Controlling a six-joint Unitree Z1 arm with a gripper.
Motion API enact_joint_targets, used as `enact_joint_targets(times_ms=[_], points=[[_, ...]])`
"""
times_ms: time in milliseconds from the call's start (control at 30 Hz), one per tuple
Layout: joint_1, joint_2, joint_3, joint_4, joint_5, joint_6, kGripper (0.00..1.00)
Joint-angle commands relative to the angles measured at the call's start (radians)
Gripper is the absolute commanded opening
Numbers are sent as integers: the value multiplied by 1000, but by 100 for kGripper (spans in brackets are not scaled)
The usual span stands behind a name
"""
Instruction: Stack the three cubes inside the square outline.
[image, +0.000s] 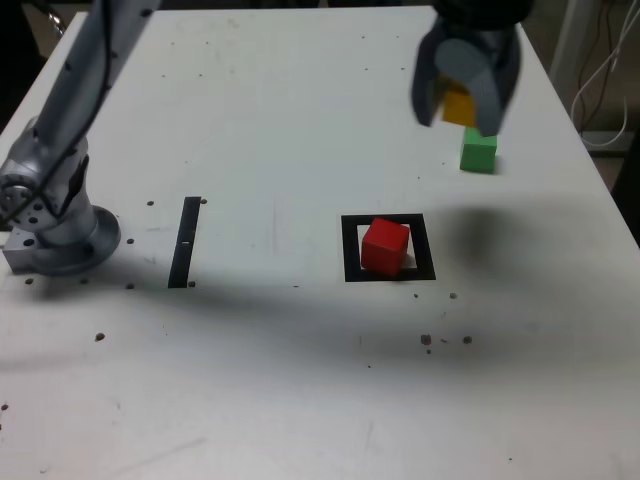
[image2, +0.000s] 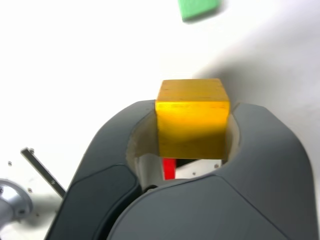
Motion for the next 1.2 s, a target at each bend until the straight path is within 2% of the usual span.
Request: enact_joint_targets(times_ms=[0,167,333,600,933,1167], points=[[-40,-83,85,-3,-12,-53,19],[-106,-175,238,-19,-57,-159,19],[-174,-212,331,-39,-114,-238,19],[-256,-224,412,-119,-155,-298,19],[-261,-208,549,-269,-156,-314,20],[-255,-199,595,-329,-126,-311,22]])
